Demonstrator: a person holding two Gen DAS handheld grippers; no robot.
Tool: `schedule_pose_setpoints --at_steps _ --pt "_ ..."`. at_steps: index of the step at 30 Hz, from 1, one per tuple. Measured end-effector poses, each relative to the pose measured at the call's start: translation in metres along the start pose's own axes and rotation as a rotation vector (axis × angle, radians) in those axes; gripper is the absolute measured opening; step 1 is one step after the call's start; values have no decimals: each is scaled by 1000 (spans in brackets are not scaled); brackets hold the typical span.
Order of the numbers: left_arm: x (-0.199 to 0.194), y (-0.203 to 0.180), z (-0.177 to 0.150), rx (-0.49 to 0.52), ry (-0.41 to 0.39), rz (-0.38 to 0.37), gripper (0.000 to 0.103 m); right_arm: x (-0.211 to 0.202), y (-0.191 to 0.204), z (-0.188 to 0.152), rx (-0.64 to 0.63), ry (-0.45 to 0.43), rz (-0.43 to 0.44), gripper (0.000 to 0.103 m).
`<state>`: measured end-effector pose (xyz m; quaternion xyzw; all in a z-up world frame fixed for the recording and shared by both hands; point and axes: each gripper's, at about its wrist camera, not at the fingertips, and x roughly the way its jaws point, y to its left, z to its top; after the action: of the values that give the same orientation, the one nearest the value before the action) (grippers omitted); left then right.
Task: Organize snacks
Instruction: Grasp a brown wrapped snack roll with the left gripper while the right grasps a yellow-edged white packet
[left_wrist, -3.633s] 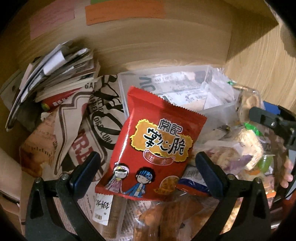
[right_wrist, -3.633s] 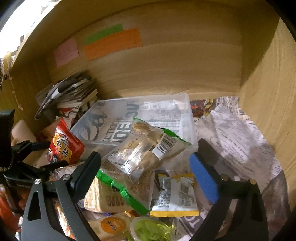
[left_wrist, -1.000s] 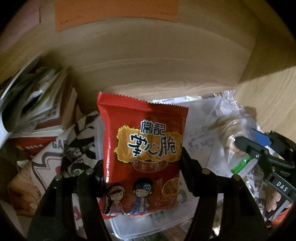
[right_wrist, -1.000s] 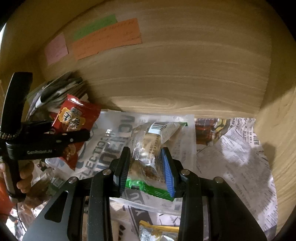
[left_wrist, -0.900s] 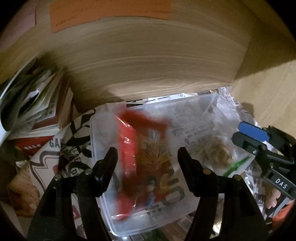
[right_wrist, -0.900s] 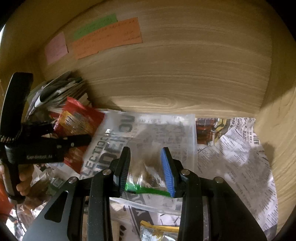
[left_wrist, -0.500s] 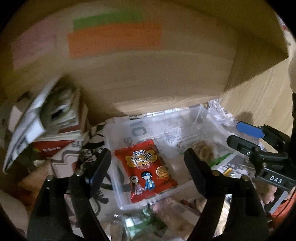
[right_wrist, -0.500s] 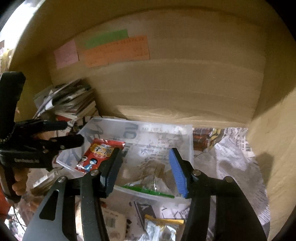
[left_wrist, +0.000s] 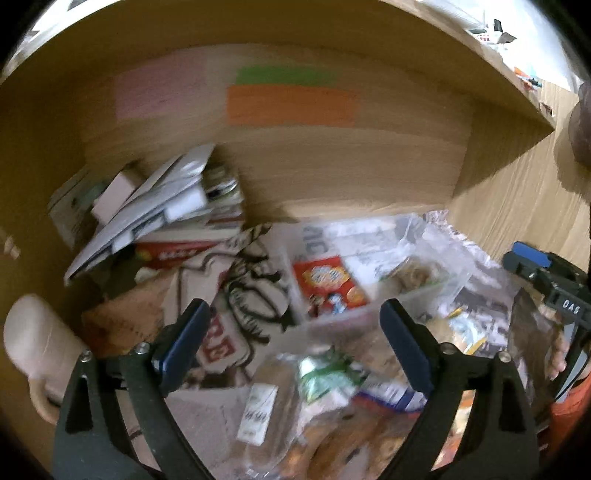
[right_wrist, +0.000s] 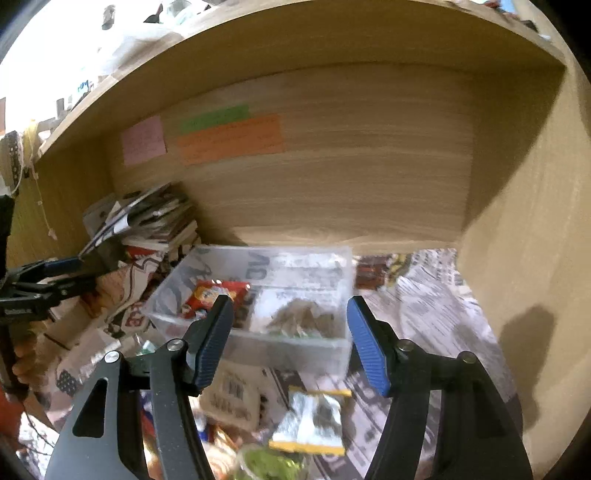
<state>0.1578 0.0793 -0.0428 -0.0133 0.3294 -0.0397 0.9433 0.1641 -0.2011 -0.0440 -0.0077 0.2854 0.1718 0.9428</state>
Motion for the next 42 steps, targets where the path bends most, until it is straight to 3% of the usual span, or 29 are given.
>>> schedule_pose_setpoints --at_steps 10,17,23,25,29,36,42 --pt "21 38 -53 -83 128 26 94 11 -22 -43 97 126 -49 61" --pt "54 44 -78 -77 226 5 90 41 -31 -63 162 270 -4 61" --pt "71 48 -83 -101 276 -52 86 62 -25 -70 114 330 -6 61" --pt "75 48 -83 -95 286 -51 76 67 -24 -71 102 350 4 61" --pt "85 49 -85 -78 299 -40 71 72 -21 -73 73 364 4 61" --pt "89 48 -85 -55 277 7 37 76 -22 -72 75 349 19 48" --pt "86 51 -82 -73 273 7 36 69 -19 -72 56 306 -15 43"
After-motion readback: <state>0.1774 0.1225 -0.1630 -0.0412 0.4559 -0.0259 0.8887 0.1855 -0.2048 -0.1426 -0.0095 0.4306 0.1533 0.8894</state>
